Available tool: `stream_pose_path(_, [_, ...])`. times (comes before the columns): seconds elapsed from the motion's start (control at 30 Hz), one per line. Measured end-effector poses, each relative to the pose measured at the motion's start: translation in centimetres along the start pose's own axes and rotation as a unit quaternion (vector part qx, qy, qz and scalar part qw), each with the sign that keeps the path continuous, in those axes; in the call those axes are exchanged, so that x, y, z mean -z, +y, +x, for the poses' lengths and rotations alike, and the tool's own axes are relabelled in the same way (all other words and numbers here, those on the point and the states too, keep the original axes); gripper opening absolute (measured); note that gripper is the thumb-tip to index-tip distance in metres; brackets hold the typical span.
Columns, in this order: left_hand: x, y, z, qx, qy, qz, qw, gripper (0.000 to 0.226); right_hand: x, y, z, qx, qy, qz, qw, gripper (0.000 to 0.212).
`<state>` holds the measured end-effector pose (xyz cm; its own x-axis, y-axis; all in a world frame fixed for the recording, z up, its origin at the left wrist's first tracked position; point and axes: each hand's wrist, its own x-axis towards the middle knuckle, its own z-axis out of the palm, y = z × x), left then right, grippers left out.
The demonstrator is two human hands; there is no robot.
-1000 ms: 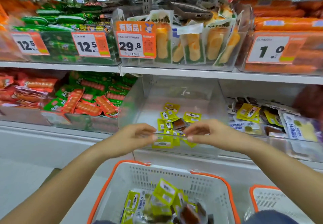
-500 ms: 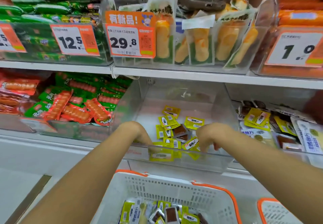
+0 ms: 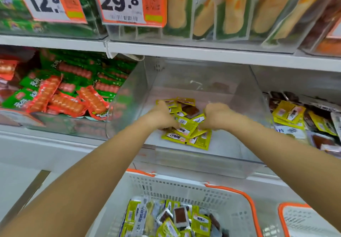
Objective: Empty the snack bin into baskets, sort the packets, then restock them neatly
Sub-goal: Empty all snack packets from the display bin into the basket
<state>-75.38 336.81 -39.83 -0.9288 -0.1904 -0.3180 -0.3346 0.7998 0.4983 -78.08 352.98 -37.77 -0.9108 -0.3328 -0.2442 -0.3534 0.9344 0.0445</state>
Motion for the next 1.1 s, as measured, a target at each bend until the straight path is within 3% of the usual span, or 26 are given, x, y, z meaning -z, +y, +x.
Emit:
stream_pose_path(0.1, [1.1,0.9,1.9,-0.012,0.001,-0.088,0.996,0.023,1.6,1.1,0.4,0.005,0.010,0.021,1.000,0.025])
stream_pose_path(0.17, [1.9,1.3,3.3,-0.029,0.048,-0.051,0.997,0.017,1.9,1.3,0.3,0.026,-0.025,0.066,0.997,0.021])
stream_pose_path(0.23, [2.1,1.8,4.6,-0.053,0.085,0.032,0.994,0.036,1.1,1.2,0.3,0.023,-0.104,0.141,0.984,0.063])
stream_pose_path(0.3, [1.7,2.1,5.6,-0.082,0.064,0.072,0.992,0.050,-0.3,1.0,0.6,-0.007,-0.148,0.166,0.975,0.103])
stream_pose_path(0.4, [0.0,1.8,7.2,-0.108,0.011,0.119,0.987,0.066,-2.7,0.8,1.7,-0.051,-0.129,0.165,0.976,0.124])
stream_pose_path(0.47, [-1.0,1.7,8.2,-0.098,-0.006,0.162,0.982,0.071,-3.6,0.3,2.0,-0.057,-0.100,0.174,0.978,0.122])
stream_pose_path(0.6, [-1.2,1.9,8.3,-0.133,-0.043,0.181,0.973,0.052,-4.1,-0.2,2.2,-0.048,-0.051,0.177,0.982,0.105])
stream_pose_path(0.7, [0.6,1.8,6.6,-0.158,-0.149,0.129,0.968,0.049,-3.7,0.1,2.1,-0.026,-0.041,0.179,0.983,0.092])
stream_pose_path(0.8, [2.9,1.2,4.8,-0.135,-0.271,0.135,0.943,0.077,-3.3,-0.1,1.9,-0.005,-0.049,0.177,0.983,0.085])
stream_pose_path(0.87, [3.7,0.4,3.9,-0.081,-0.308,0.190,0.929,0.108,-3.0,-0.2,1.7,0.013,-0.059,0.186,0.981,0.084])
stream_pose_path(0.93, [3.1,-0.5,3.0,-0.057,-0.291,0.292,0.909,0.134,-2.7,-0.1,1.6,0.032,-0.083,0.197,0.976,0.085])
stream_pose_path(1.0, [1.9,-1.0,1.7,-0.072,-0.231,0.348,0.906,0.132,-2.6,0.0,1.6,0.038,-0.107,0.199,0.973,0.091])
stream_pose_path(1.1, [1.0,-1.5,0.3,-0.106,-0.170,0.329,0.923,0.118,-2.4,-0.1,1.3,0.029,-0.124,0.197,0.972,0.089])
